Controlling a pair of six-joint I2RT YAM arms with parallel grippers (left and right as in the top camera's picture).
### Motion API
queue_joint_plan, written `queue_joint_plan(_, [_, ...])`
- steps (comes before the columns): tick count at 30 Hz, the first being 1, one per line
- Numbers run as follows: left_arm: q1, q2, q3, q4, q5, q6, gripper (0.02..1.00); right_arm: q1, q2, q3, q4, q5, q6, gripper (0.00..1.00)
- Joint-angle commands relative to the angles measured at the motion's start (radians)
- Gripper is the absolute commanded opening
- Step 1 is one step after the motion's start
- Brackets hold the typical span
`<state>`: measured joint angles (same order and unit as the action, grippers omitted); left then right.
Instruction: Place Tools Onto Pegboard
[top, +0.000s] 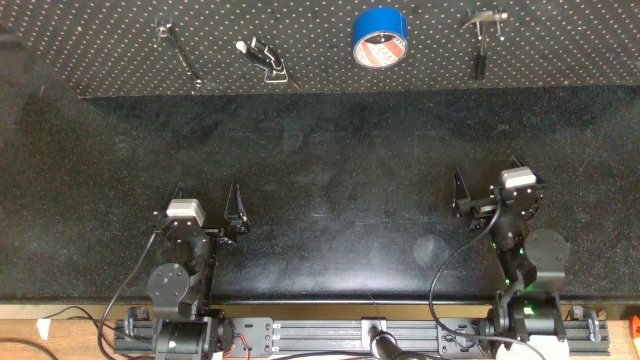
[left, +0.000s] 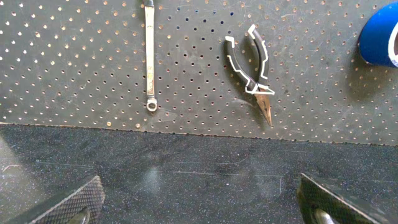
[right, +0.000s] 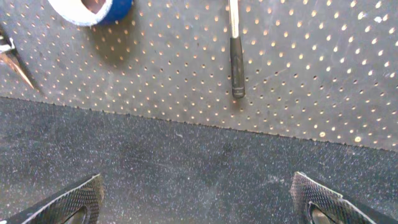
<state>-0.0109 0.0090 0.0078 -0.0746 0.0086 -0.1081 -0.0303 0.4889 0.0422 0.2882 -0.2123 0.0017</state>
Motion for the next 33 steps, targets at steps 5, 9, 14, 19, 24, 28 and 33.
queue_joint_plan(5, [0.004, -0.006, -0.002, -0.006, 0.007, 0.009, 0.993, 0.008, -0.311, -0.038, -0.309, -0.016, 0.166, 0.980])
queue_joint_plan(9, [0.004, -0.006, -0.002, -0.006, 0.007, 0.009, 0.996, 0.008, -0.430, -0.038, -0.347, 0.010, 0.253, 0.978])
queue_joint_plan(14, [0.004, -0.005, -0.002, -0.006, 0.007, 0.009, 0.996, 0.007, -0.488, -0.037, -0.344, 0.011, 0.249, 0.978])
queue_joint_plan(19, [0.004, -0.005, -0.002, -0.006, 0.007, 0.009, 0.993, 0.008, -0.488, -0.037, -0.344, 0.010, 0.249, 0.978])
queue_joint_plan(24, [0.004, -0.005, -0.002, -0.006, 0.007, 0.009, 0.993, 0.008, -0.488, -0.037, -0.344, 0.011, 0.249, 0.978])
queue_joint_plan(28, [0.004, -0.006, -0.002, -0.005, 0.007, 0.009, 0.993, 0.007, -0.488, -0.037, -0.344, 0.010, 0.249, 0.978])
queue_joint_plan(33, [0.004, -0.006, -0.002, -0.006, 0.007, 0.009, 0.993, 0.008, -0.488, -0.037, -0.344, 0.010, 0.249, 0.978])
